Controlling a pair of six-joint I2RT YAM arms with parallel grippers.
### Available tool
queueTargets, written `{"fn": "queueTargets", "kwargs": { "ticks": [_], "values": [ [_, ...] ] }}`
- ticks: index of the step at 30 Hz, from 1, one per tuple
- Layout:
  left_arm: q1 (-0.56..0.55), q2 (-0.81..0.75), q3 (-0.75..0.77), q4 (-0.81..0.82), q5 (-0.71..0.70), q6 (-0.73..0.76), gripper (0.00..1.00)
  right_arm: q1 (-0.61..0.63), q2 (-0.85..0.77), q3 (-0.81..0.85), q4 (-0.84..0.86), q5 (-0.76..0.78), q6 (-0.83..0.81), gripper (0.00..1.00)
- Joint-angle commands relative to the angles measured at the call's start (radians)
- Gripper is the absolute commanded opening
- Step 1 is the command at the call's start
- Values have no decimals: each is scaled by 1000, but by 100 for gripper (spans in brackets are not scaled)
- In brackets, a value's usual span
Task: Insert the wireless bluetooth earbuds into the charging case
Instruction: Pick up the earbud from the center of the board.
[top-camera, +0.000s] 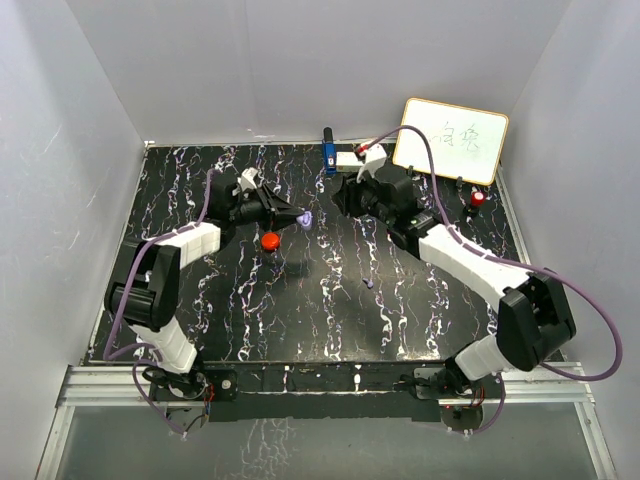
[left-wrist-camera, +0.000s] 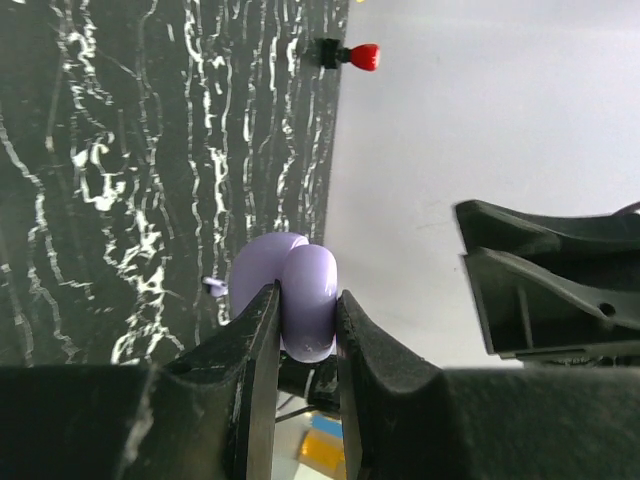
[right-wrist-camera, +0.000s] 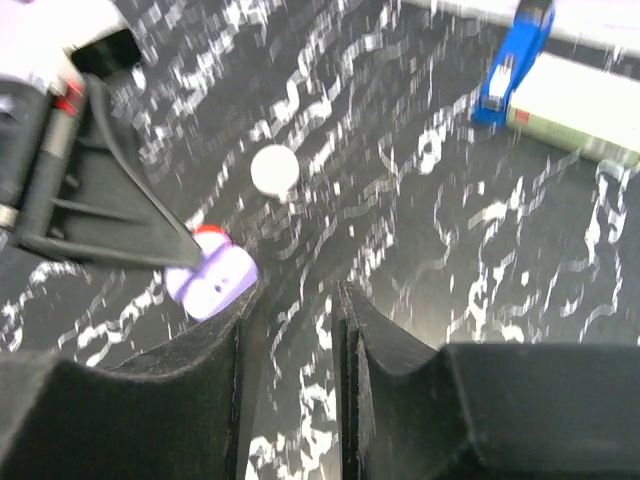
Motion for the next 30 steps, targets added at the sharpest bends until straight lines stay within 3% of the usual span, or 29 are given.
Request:
{"fn": "queueTargets", "kwargs": {
  "ticks": [1,4,7,17,30],
  "values": [
    [13,-114,72,-215,43,238,0,0,23,48,-420,2,28,31],
    [14,-142,114,-324,38,336,0,0,-30,-17,-472,-4,90,36],
    [13,-158,115,-333,49,360,0,4,-56,-44,-549,10,118,37],
    [14,-162,57,-223,80,280,0,24,-85,-198,-592,47,210,40],
    [14,-160,48,-202,80,260,0,36,-31,-240,-566,92,257,41]
  ]
}}
